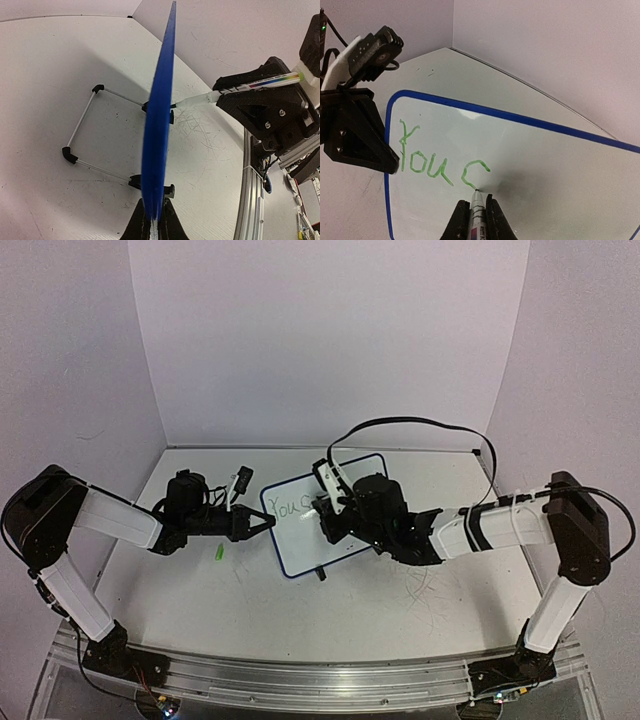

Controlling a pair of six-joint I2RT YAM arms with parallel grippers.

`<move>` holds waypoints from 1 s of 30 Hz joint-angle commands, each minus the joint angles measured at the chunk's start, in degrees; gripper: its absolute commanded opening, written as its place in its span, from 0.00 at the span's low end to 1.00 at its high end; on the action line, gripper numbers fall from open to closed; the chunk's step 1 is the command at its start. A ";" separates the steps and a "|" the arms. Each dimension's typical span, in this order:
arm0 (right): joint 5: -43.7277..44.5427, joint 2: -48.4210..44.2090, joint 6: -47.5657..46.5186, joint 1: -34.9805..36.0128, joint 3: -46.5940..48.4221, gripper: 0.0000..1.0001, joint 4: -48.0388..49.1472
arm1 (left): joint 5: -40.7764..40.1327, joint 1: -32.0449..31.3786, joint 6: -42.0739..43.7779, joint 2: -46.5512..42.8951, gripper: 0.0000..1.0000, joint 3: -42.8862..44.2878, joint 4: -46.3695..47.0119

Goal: Write a sentence on the whiteboard

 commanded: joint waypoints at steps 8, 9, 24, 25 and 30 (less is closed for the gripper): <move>-1.45 -5.07 2.02 -1.72 -3.92 0.00 5.65 | -1.95 0.09 3.43 -0.36 0.00 1.08 -3.49; -1.79 -4.73 2.09 -1.73 -3.37 0.00 5.64 | -1.97 0.11 3.43 -0.38 0.00 1.04 -3.50; 0.49 -1.63 2.75 -2.14 -0.19 0.00 5.38 | -1.85 0.05 3.52 -0.28 0.00 1.01 -3.50; 0.89 -1.69 2.86 -2.15 -0.26 0.00 5.30 | -1.86 0.07 3.52 -0.27 0.00 1.06 -3.50; 1.93 -1.47 2.85 -2.36 -0.20 0.00 5.30 | -1.82 0.07 3.55 -0.17 0.00 1.09 -3.56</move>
